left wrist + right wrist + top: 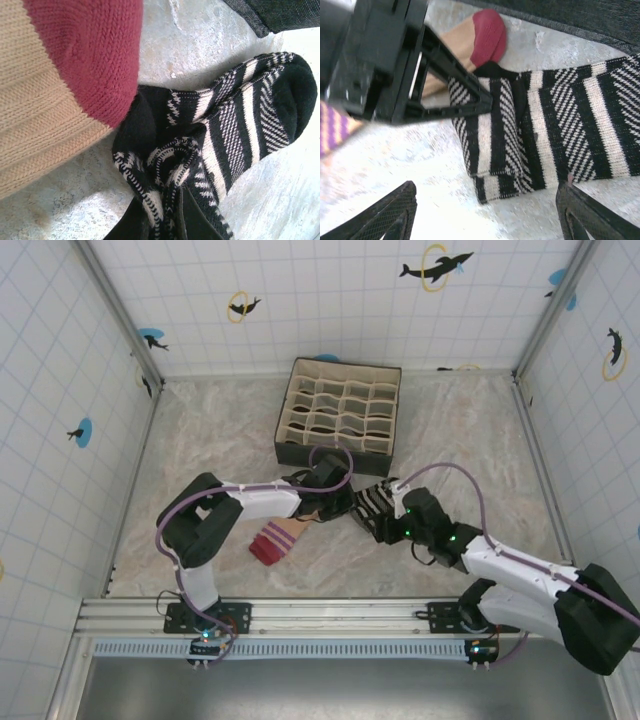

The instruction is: Roll the socks

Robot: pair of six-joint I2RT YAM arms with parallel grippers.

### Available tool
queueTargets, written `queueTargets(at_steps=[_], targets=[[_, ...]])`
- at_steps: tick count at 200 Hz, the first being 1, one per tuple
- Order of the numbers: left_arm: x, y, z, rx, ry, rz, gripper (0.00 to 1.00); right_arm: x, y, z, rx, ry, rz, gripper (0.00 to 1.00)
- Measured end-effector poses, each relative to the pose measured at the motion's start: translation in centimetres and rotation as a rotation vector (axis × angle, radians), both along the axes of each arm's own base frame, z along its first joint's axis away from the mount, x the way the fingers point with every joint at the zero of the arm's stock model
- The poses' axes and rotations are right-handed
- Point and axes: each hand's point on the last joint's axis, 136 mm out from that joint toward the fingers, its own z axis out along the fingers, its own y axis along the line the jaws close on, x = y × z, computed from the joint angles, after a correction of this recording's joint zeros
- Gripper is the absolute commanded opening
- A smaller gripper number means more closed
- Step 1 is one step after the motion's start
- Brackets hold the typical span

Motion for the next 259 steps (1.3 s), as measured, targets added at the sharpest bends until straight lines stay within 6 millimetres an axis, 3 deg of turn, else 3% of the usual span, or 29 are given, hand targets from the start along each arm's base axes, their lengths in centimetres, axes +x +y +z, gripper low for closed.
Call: queueTargets(at_steps=[45, 70, 101, 173, 211, 246, 259], targets=[[-0.1, 0.2, 0.0, -0.010, 0.027, -0.007, 0.00, -1.9, 1.1, -0.8, -0.261, -0.219, 0.109, 0.76], [-0.3, 0.4, -0.1, -0.014, 0.037, -0.008, 0.00, -1.3, 0.7, -0.9, -0.356, -0.304, 0.087, 0.76], [-0.6, 0.9, -0.1, -0.017, 0.055, -0.010, 0.00, -1.6, 1.3, -2.7, -0.485, -0.361, 0.111, 0.75], [-1.0, 0.8, -0.1, -0.030, 0.074, -0.020, 0.00, -0.4, 2.3, -3.3, -0.539, -0.419, 0.097, 0.73], [-1.2, 0.7, -0.2, -0.035, 0.083, -0.026, 0.00, -0.2, 2.3, -4.4, -0.567, -0.418, 0.095, 0.61], [-1.2, 0.8, -0.2, -0.043, 0.090, -0.025, 0.00, 0.1, 2.1, -5.4, -0.565, -0.393, 0.076, 0.35], [-1.3, 0.8, -0.2, -0.047, 0.090, -0.023, 0.11, 0.1, 2.2, -5.5, -0.547, -0.379, 0.072, 0.22]])
